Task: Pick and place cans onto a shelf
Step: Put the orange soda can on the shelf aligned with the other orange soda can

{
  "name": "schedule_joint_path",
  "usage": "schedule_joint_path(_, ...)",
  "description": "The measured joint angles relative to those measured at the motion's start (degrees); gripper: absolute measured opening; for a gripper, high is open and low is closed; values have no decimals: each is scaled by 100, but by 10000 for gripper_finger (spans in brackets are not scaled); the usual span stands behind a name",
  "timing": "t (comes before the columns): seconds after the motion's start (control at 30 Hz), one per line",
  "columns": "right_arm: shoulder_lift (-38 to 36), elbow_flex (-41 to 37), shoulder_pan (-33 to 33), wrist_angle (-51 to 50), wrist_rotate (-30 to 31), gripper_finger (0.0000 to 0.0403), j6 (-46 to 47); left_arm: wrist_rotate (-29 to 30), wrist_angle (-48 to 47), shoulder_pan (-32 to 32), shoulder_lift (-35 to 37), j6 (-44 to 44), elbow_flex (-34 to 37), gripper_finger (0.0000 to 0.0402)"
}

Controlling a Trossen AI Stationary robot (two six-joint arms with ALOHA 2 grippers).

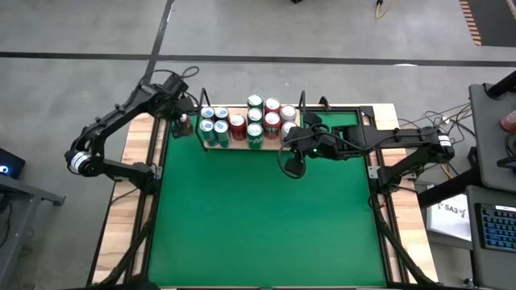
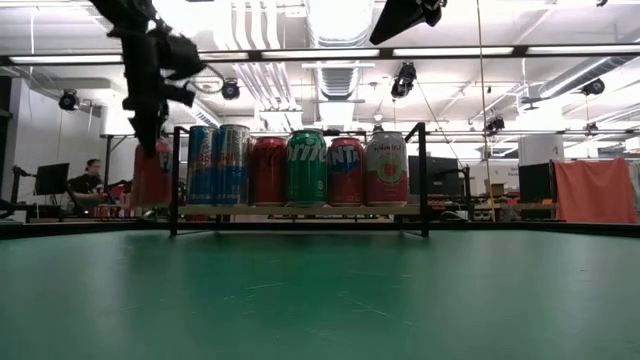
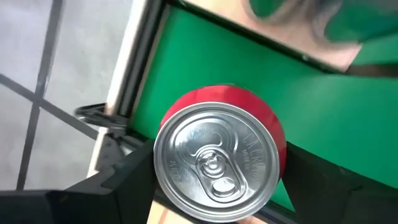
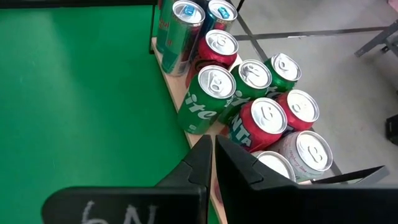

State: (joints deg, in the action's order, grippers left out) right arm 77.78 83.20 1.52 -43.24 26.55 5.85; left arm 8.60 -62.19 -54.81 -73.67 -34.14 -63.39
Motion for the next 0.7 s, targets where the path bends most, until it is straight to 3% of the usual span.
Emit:
schedule_joint_path(0.43,0,0,-2,36,0,12,24,-6,-1020,42,295,342,-2371,277)
schedule_joint_path(0.7,0,-2,-2,141,0,12,15,-801,-1036,982,834,635,-2919,277)
